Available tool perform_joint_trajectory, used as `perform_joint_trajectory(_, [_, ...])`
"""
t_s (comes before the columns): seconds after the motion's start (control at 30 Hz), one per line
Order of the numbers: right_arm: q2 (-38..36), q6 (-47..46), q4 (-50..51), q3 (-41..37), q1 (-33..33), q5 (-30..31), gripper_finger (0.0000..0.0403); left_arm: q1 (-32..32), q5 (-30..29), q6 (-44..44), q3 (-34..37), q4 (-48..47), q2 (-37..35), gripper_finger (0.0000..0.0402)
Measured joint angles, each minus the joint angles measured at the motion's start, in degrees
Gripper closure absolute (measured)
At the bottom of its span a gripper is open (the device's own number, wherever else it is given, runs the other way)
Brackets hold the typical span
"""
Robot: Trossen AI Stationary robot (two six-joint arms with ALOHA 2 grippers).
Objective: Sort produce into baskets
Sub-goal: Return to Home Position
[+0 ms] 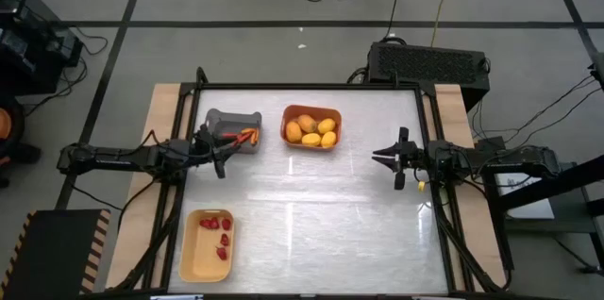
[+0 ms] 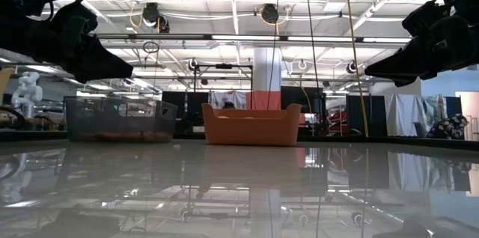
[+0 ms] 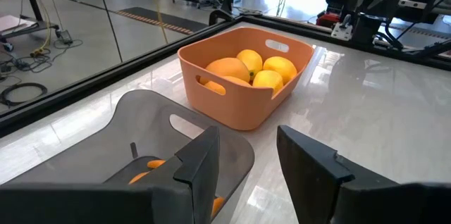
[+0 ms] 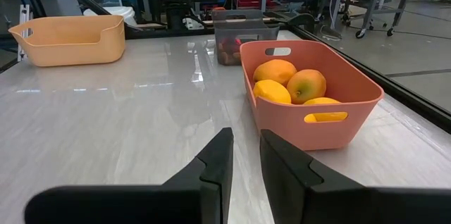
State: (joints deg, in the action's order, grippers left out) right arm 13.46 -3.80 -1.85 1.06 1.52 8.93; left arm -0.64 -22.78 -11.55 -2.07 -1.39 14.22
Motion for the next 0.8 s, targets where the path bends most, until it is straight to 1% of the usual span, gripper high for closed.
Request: perform_joint_trajectory(0.8, [0.01,-0.01,-0.02,0.0,0.0,0.0,0.0339,0.01,0.01,0.0,0.0,0.0,0.01,0.0252])
